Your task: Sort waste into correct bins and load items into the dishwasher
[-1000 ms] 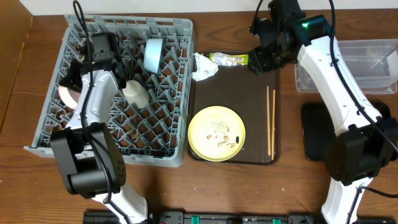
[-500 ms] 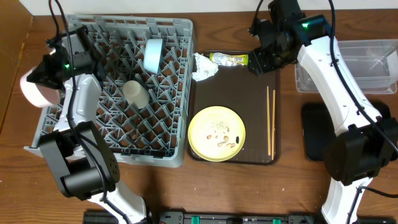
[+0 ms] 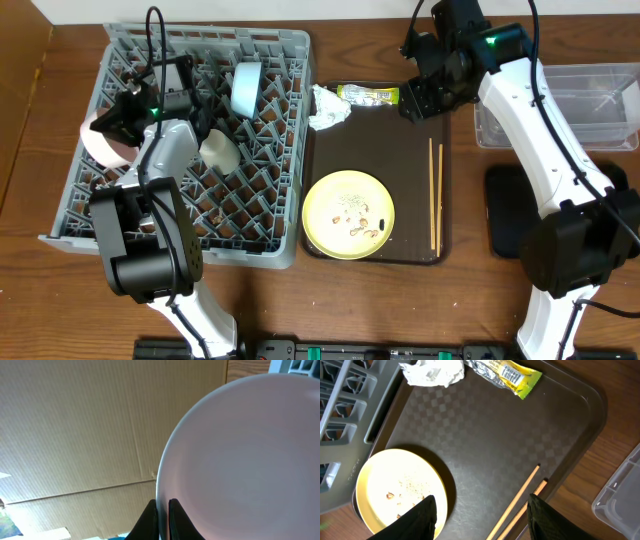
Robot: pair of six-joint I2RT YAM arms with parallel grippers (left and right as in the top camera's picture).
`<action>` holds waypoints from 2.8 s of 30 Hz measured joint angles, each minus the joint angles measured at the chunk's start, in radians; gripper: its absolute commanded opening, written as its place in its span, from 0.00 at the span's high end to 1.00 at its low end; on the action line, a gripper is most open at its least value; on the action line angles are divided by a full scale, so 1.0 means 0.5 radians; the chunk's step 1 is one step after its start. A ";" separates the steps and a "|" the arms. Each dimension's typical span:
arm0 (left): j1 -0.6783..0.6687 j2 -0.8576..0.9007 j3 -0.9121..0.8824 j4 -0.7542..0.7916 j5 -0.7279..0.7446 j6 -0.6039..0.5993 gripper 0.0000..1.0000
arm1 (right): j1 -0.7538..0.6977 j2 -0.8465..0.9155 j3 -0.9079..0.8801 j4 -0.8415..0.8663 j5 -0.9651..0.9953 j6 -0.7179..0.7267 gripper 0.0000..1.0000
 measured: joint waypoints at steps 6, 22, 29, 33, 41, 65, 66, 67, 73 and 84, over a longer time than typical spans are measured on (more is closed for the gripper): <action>0.003 0.002 -0.021 0.166 -0.011 0.074 0.92 | 0.000 0.000 0.000 -0.002 -0.005 0.000 0.44; -0.127 0.019 -0.055 0.463 -0.012 0.375 0.60 | 0.000 0.000 0.000 -0.002 -0.014 0.001 0.43; -0.217 0.026 -0.075 1.039 -0.267 0.243 0.43 | 0.000 0.000 0.000 -0.018 -0.058 0.000 0.43; -0.238 0.026 -0.075 1.164 -0.427 0.190 0.37 | 0.000 0.000 0.000 -0.051 -0.078 0.000 0.43; -0.443 0.026 -0.076 1.357 -0.444 0.096 0.32 | 0.000 0.000 0.000 -0.082 -0.088 0.000 0.42; -0.559 0.026 -0.076 1.409 -0.126 -0.724 0.41 | 0.001 0.000 0.000 -0.105 -0.218 0.004 0.28; -0.559 0.026 -0.076 1.408 -0.092 -0.790 0.41 | 0.001 0.000 0.000 -0.106 -0.163 0.031 0.28; -0.560 0.026 -0.076 1.408 -0.047 -0.846 0.41 | 0.001 0.000 0.000 -0.107 -0.111 0.059 0.26; -0.629 0.026 -0.076 1.408 0.233 -1.160 0.36 | 0.001 0.000 0.000 -0.084 0.040 0.162 0.01; -1.064 0.021 -0.074 1.241 0.694 -1.502 0.15 | -0.016 0.000 0.000 -0.134 0.050 0.211 0.01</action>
